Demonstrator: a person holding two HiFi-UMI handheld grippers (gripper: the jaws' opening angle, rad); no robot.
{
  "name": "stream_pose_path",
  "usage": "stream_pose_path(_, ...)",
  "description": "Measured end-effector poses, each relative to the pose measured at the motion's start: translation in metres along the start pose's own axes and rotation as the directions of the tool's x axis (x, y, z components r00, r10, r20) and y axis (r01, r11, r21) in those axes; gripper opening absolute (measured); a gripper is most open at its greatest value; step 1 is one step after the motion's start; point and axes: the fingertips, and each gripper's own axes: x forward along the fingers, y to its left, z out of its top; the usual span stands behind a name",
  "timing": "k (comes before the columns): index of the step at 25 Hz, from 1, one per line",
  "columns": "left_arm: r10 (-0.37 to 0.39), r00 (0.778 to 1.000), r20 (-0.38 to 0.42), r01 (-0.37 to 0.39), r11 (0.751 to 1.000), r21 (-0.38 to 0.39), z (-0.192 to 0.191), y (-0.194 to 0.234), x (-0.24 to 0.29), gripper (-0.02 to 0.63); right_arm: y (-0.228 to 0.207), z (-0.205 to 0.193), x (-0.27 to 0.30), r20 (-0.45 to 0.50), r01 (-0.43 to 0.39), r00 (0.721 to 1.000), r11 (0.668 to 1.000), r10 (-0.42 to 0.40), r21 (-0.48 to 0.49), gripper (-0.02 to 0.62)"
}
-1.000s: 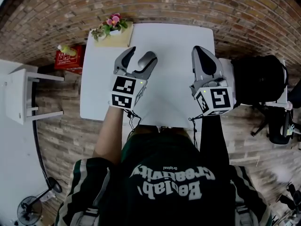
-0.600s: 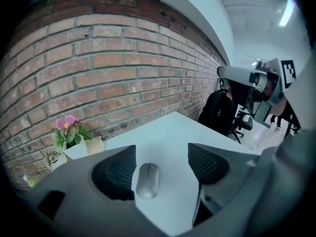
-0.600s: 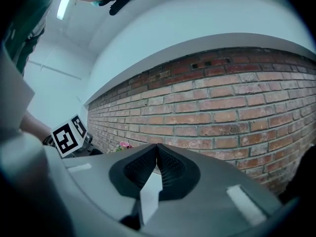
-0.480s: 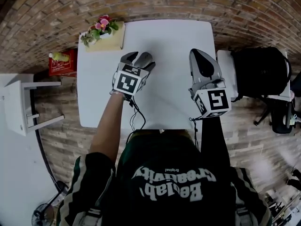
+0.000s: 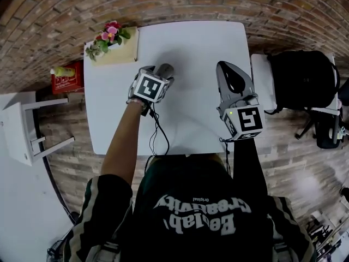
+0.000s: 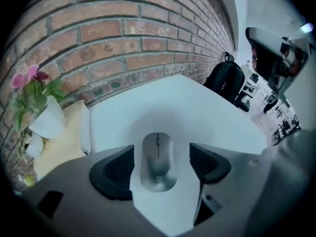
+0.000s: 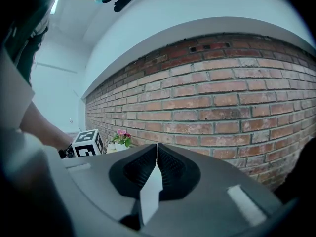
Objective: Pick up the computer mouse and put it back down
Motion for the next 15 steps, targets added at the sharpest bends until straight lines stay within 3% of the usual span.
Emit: stream_pose_path(15,-0.003,0.977,-0.212,0.012,0.999,0.044,-0.024,0.004,0.043,0.408,-0.010,-0.018,0.002,-0.032,0.015,0.999,1.000,-0.014,0.023,0.020)
